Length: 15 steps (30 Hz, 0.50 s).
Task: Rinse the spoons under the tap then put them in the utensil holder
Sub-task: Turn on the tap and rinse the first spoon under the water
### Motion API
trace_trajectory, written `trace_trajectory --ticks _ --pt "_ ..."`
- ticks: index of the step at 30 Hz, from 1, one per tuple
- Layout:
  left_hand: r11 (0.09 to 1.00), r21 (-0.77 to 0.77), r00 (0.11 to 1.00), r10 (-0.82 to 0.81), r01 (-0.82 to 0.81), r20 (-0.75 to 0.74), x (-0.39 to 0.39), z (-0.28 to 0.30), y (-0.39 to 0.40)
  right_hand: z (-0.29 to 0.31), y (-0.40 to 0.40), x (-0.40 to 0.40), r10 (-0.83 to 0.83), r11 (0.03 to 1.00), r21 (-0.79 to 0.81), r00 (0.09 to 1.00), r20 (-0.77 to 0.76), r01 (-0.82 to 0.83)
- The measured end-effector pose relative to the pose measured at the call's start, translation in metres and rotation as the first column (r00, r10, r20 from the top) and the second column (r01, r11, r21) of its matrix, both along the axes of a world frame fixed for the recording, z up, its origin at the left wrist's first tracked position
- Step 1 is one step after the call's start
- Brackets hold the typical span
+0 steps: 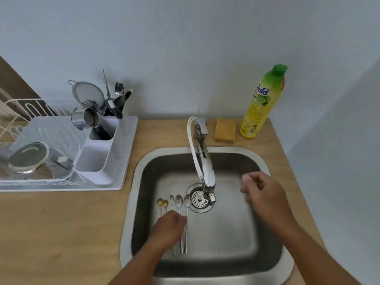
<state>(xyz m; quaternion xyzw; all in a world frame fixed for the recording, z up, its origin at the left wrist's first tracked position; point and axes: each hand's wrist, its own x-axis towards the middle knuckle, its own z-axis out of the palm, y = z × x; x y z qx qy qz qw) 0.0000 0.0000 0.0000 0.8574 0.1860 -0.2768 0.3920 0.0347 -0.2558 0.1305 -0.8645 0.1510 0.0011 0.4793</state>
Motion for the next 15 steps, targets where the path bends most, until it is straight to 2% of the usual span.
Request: trace_trajectory --ticks 4,8,15 --pt "0.987 0.162 0.998 0.005 0.004 -0.059 0.010 -0.017 -0.007 -0.007 0.019 0.058 0.083 0.995 0.069 0.989 -0.122 -0.075" --pt "0.954 0.290 0.995 -0.057 0.076 -0.076 0.017 -0.028 -0.012 -0.010 0.037 0.106 0.153 0.980 0.157 0.971 -0.182 -0.125" --pt "0.870 0.467 0.988 -0.137 0.157 -0.077 0.030 -0.043 -0.018 0.001 0.062 0.160 0.146 0.961 0.266 0.959 -0.241 -0.079"
